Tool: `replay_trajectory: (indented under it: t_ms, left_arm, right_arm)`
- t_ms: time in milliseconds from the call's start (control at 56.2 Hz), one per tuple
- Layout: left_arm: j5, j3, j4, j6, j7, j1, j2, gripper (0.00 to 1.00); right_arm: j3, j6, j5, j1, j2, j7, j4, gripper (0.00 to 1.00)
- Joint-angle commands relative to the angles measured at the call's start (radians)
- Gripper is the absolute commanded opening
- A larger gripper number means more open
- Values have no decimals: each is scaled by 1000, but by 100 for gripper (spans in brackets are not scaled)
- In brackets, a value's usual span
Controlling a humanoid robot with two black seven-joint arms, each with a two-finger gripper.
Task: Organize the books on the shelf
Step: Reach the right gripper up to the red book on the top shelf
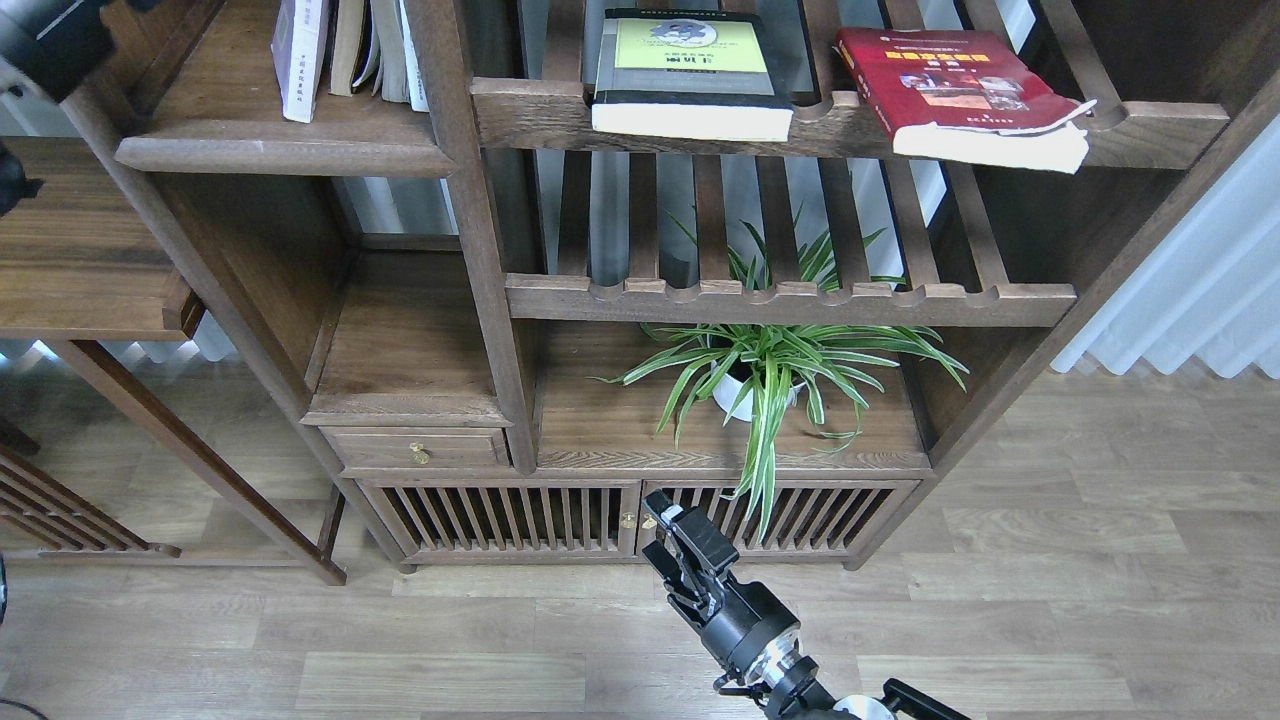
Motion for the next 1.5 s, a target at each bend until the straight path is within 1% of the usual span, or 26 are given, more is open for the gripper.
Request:
replay_trajectory:
  t_ms: [0,36,53,71,107,142,249,320,338,374,481,641,783,854,908,943,1104,1228,1299,1477]
  left_arm:
    - [-46,-14,-2,0,33,49,1,100]
    - [-67,-14,-2,0,69,66,3,100]
    - [-75,-14,-2,0,79,71,1,100]
    - [-99,-11,0,0,110,85,-6,100]
    - [-145,-5,-4,0,148,108,-17,100]
    - [-179,4,-10,0,164,128,-20,100]
    - [-213,7,-22,0,156,145,-33,100]
    - [-213,9,-36,0,142,157,-34,100]
    - [-213,12,-55,0,127,172,-36,100]
    - [-213,16,-71,0,122,178,-34,100]
    - [-213,36,-109,0,121,194,-36,100]
    - [-213,59,-154,0,118,235,-65,100]
    - [-207,87,-168,0,113,306,-112,100]
    - [-201,85,-168,0,96,342,-157,100]
    - [-197,73,-168,0,73,376,-201,100]
    - [-197,67,-163,0,69,390,-223,100]
    - [-196,68,-160,0,78,453,-252,100]
    - [-181,65,-152,0,78,462,-260,100]
    - [-179,64,-151,0,78,461,-260,100]
    - [-179,55,-151,0,78,464,-255,100]
  right_arm:
    - [44,0,3,6,0,0,61,98]
    - [55,0,0,4,0,0,91,98]
    - [58,0,0,4,0,0,98,98]
    - [66,0,0,3,0,0,114,98]
    - [69,0,1,3,0,0,128,98]
    - [69,0,1,6,0,0,133,98]
    - [66,0,3,9,-4,0,150,98]
    - [66,0,3,14,-58,0,180,99]
    - [69,0,1,15,-95,0,214,99]
    - [67,0,0,15,-121,0,246,99]
    - [75,0,0,21,-176,0,317,98]
    - [119,0,6,38,-232,2,334,98]
    - [211,0,8,52,-241,2,366,98]
    - [239,0,8,52,-250,2,403,98]
    - [250,0,6,52,-267,2,449,98]
    - [259,0,6,52,-268,2,472,98]
    - [333,0,6,53,-293,2,546,98]
    - [377,0,8,52,-340,2,601,98]
    - [386,0,6,52,-347,3,607,98]
    - [477,0,6,92,-336,3,607,98]
